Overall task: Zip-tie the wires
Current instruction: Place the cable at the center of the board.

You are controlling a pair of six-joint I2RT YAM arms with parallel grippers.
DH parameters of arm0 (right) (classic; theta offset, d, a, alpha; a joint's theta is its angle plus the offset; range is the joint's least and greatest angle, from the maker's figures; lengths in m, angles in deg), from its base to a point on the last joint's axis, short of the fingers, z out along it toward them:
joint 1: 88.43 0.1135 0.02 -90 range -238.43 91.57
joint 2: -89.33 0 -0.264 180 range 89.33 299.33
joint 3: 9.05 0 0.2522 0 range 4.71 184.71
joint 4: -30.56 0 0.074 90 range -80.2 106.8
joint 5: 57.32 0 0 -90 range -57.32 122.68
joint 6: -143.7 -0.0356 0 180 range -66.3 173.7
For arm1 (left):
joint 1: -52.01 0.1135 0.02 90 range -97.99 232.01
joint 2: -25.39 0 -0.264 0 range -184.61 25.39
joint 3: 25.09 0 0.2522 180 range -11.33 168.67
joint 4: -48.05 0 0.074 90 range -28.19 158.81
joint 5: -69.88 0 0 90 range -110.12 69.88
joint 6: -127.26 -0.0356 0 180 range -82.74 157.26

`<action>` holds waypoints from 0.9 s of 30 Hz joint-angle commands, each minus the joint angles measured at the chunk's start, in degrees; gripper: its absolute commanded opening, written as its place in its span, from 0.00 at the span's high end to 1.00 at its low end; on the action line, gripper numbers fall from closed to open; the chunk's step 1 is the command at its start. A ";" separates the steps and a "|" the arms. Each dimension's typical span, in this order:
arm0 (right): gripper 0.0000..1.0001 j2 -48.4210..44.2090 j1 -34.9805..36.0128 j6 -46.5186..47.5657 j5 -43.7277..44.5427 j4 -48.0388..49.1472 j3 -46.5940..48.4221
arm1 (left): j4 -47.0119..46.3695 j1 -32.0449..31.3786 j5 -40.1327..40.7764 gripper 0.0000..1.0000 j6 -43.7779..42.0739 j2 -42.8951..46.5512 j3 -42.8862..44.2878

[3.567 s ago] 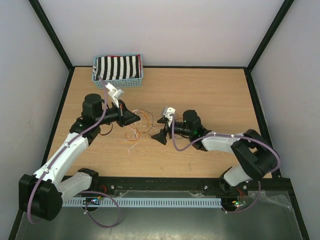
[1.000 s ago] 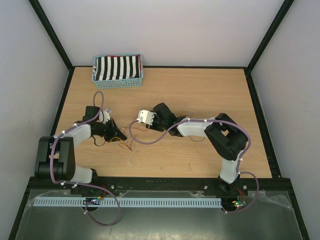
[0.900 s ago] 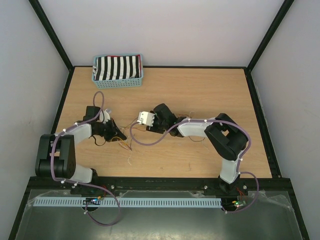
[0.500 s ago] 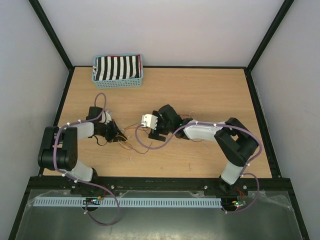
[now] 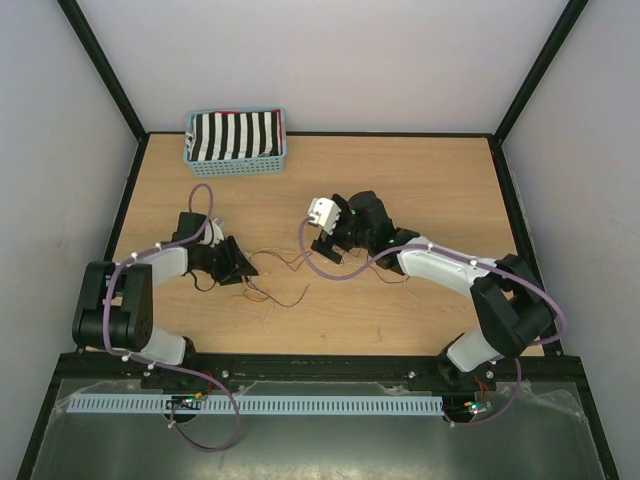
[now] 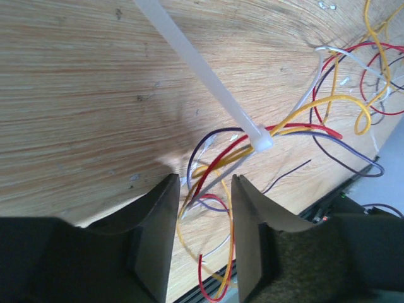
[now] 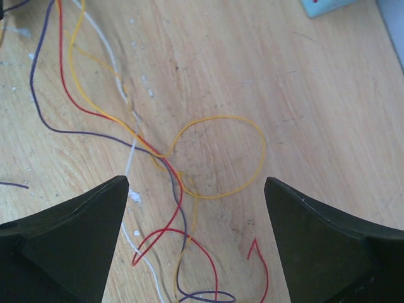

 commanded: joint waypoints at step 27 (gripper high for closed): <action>0.05 10.83 3.25 -28.02 -12.82 -14.43 24.92 | 5.19 16.90 -2.41 0.20 12.99 23.62 -1.03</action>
